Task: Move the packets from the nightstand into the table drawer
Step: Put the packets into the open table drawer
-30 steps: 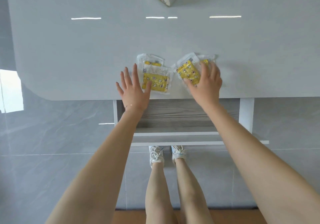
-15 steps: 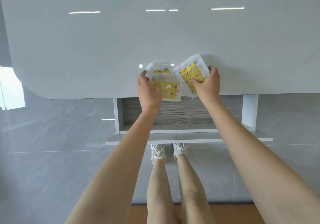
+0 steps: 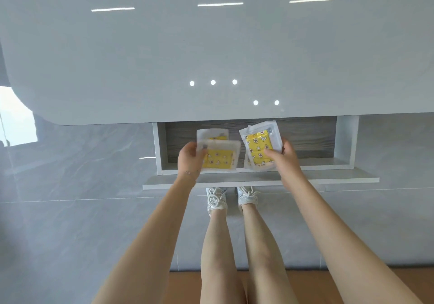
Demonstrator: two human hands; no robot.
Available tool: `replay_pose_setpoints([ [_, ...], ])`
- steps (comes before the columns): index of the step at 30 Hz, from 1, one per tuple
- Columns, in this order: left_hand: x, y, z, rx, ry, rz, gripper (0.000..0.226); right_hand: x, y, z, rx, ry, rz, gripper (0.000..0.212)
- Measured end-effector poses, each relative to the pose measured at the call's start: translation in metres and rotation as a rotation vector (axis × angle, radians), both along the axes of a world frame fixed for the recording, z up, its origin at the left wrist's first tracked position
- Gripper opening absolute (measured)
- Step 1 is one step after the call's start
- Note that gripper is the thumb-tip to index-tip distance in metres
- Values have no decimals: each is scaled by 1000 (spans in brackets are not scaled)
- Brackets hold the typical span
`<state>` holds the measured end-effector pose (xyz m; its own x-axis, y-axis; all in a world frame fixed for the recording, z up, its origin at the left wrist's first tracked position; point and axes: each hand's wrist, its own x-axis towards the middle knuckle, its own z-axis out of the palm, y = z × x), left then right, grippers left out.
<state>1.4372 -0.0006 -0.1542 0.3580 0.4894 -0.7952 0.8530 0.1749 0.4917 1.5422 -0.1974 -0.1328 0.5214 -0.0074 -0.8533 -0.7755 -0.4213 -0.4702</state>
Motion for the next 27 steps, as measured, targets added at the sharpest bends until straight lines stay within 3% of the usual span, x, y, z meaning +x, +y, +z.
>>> replay_pose_setpoints([
  [4, 6, 29, -33, 31, 110, 116, 18, 3, 8, -45, -92, 64, -22, 43],
  [8, 18, 43, -71, 82, 175, 51, 20, 10, 22, -88, -118, 81, -13, 54],
  [13, 15, 42, -103, 52, 236, 109, 21, 6, 34, -121, -178, 30, 71, 52],
  [18, 9, 32, -108, 125, 168, 147, 19, -7, 31, -130, -302, -119, 225, 37],
  [25, -1, 26, -71, 366, 226, -140, 24, -9, 33, -91, -421, -343, 498, 56],
  [27, -5, 20, -46, 429, 217, -340, 36, -10, 36, -61, -371, -415, 598, 56],
])
